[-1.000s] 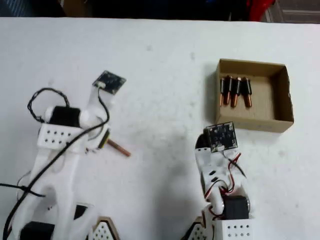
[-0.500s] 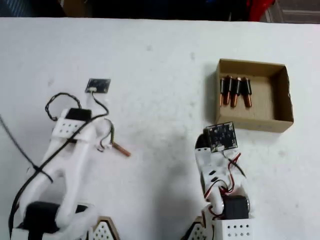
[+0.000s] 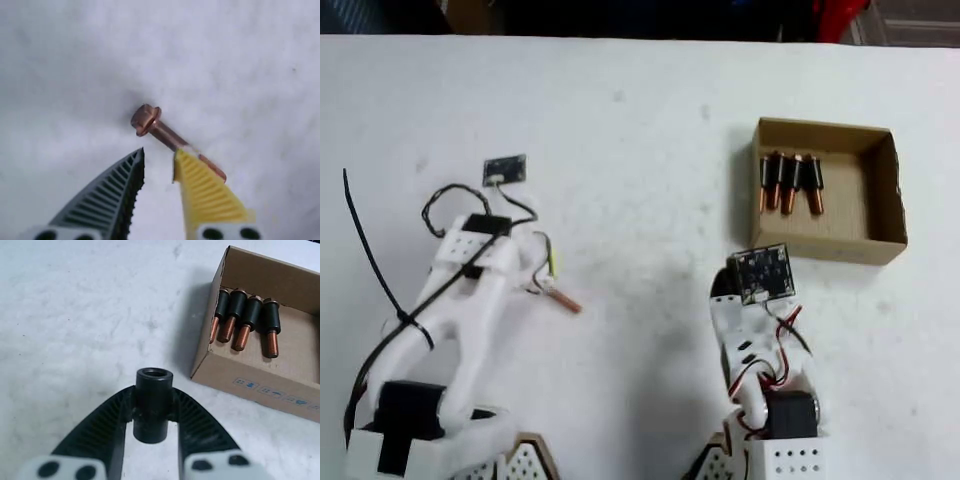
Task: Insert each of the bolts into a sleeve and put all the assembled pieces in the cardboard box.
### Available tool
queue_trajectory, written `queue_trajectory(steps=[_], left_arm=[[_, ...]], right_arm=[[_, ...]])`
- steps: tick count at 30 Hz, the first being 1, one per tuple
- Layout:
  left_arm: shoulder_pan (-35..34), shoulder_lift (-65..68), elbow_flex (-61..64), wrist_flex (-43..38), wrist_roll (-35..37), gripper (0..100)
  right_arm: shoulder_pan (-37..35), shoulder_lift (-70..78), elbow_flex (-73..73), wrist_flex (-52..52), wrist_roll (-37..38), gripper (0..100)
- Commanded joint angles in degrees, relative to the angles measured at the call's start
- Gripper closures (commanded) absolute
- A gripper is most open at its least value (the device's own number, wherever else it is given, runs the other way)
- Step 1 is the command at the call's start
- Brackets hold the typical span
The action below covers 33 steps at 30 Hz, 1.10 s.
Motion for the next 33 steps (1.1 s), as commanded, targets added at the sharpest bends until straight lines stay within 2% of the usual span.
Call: queue_trajectory(steps=[1,10,22,29,31,33], left_arm=[[0.8,0.0,-0.2,-1.4,4.7,74],[0.8,0.1,0.4,-1.9,5.0,71],[0.4,0.1,8.6,-16.5,5.0,71],[0.4,0.2,9.5,-18.5,5.0,72],[0.4,0.2,9.5,-18.8,5.0,75],[0.4,0.2,9.4,-18.8,5.0,82]], right_arm=[[0.2,-0.5,-0.3,-1.4,-0.1,98.3],[0.2,-0.5,-0.3,-1.4,-0.1,98.3],[0.2,-0.5,-0.3,-1.4,-0.1,98.3],[0.2,-0.5,-0.3,-1.4,-0.1,98.3],[0.2,-0.5,-0.3,-1.3,-0.1,98.3],[0.2,-0.5,-0.3,-1.3,-0.1,98.3]])
